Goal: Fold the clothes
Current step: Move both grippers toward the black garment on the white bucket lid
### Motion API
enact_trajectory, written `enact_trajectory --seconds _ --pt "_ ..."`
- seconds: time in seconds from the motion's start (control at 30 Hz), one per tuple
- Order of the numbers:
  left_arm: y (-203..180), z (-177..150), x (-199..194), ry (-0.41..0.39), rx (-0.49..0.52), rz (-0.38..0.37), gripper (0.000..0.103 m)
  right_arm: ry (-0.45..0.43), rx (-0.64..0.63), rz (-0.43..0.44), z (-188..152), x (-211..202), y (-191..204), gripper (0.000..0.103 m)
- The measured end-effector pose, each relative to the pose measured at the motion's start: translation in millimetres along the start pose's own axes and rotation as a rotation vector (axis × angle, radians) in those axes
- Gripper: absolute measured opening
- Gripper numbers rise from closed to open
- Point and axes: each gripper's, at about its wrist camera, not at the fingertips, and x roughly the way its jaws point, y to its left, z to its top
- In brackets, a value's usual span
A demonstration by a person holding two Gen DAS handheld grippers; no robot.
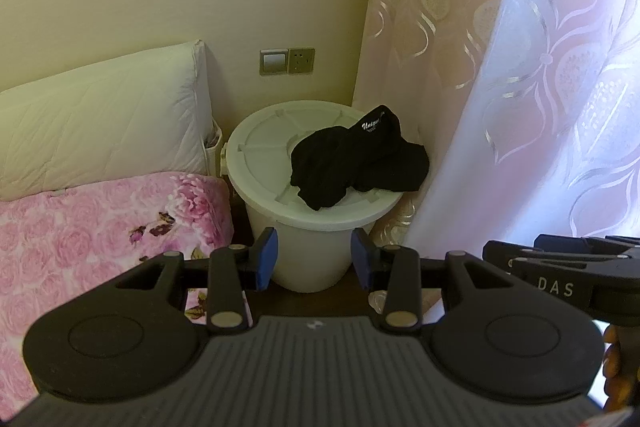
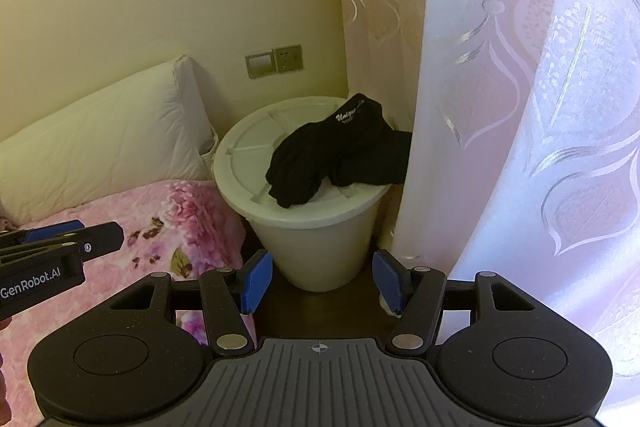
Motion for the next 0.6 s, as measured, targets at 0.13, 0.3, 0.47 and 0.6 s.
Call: enact_trajectory --seconds 0.13,0.3,0.47,0.6 --pt "9.2 4.3 2.4 0.012 0.003 -0.006 0.036 0.006 0.008 -0.008 -0.6 2.9 5.7 0.060" --pt "15.9 10.4 5.0 0.023 -0.003 -0.008 0.036 0.012 0.013 -0.010 1.8 9.2 9.9 0.060" --pt "24.8 19.1 7.3 0.020 -0.004 0.006 0.039 0.023 0.020 -0.009 5.2 19.5 13.8 0.060" --pt "33.8 26.6 12.8 0.022 -0.006 0.022 0.041 0.029 0.020 -0.001 12.2 30.2 18.4 0.060"
